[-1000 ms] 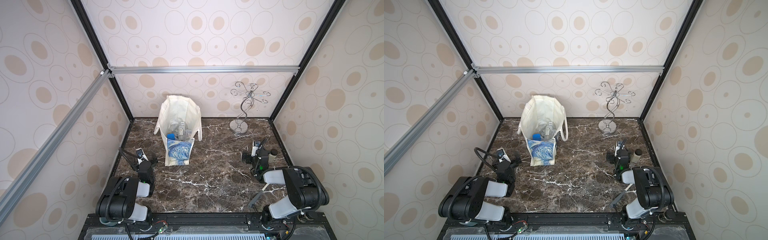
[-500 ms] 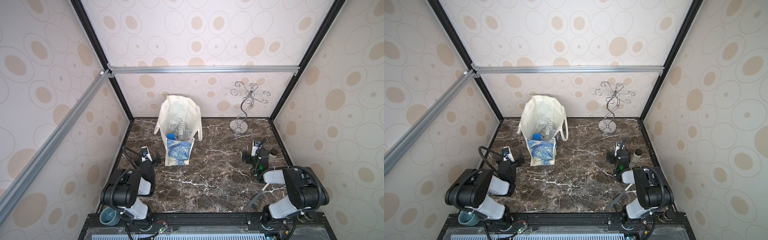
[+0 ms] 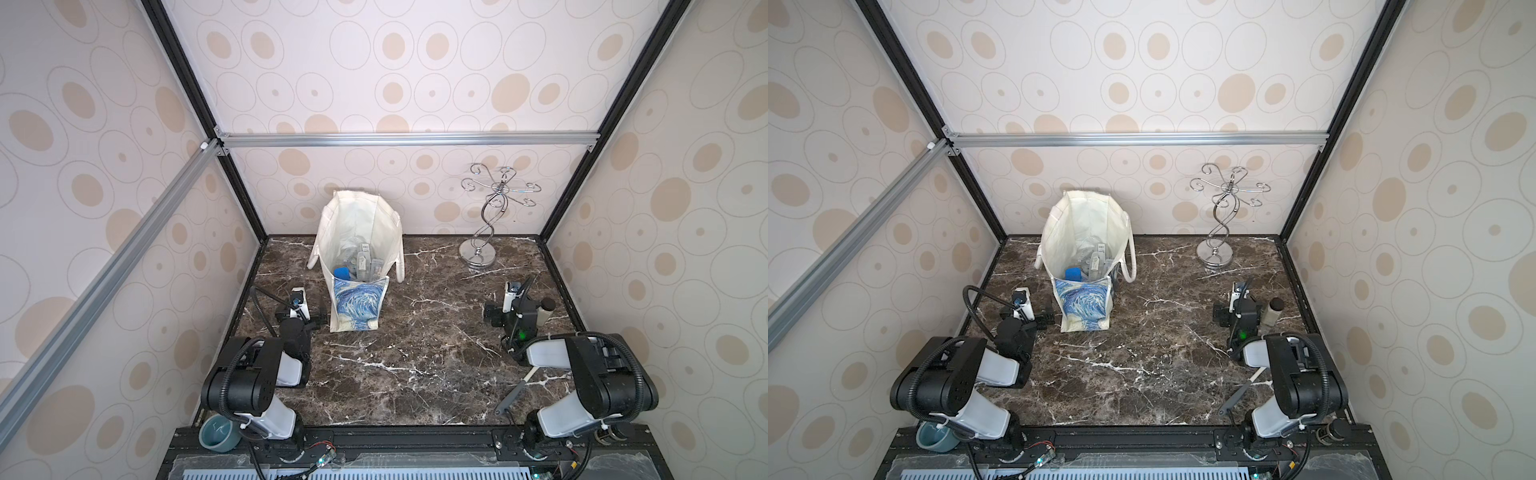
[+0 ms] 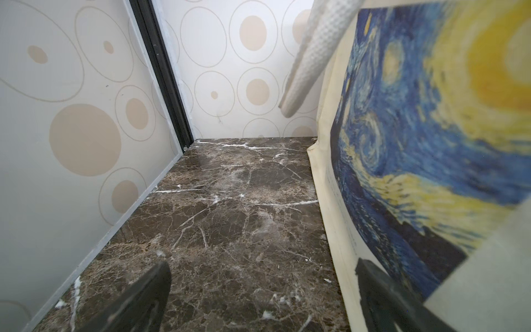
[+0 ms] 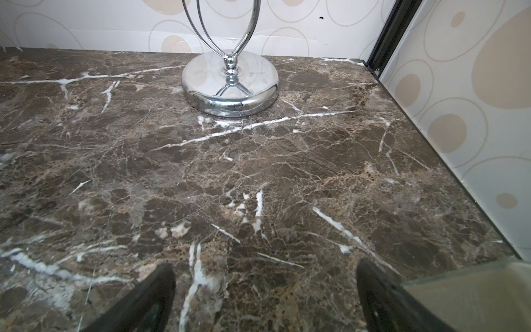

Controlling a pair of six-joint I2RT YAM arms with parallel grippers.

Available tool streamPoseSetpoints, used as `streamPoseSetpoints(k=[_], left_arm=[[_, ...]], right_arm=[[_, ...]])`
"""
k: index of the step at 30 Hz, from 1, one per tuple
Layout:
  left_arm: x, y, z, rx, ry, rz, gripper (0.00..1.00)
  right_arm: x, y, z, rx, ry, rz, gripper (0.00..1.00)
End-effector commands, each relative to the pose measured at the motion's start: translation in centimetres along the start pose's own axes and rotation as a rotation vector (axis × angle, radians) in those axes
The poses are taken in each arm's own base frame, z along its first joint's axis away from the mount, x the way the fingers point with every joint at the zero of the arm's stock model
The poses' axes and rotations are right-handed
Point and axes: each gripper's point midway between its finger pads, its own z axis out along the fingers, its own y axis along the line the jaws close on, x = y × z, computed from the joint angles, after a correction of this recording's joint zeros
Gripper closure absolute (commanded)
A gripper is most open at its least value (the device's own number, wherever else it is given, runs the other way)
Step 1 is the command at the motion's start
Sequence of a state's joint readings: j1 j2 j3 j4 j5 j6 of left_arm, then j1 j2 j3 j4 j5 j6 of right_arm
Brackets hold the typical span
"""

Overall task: Put the compass set into the canvas bag
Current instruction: Reset both arms

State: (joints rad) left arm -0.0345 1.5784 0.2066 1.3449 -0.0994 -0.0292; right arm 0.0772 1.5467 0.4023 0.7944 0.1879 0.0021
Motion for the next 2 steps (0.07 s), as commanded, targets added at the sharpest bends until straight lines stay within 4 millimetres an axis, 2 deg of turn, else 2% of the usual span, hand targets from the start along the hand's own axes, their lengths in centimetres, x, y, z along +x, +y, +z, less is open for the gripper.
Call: streamPoseSetpoints(k=[1,2], left_arm=[[-0.92,0.87,0.33,-0.052,-0.029,0.003,0.00],[-0.98,1.47,0.15,-0.085,-0.034,-0.013,0.00]], right_arm=[[-1.23,-0.31,0.07,0.015,-0.035,0.006,0.00],[-1.29,-0.34,0.06,0.015,-0.037,0.007,0.00]])
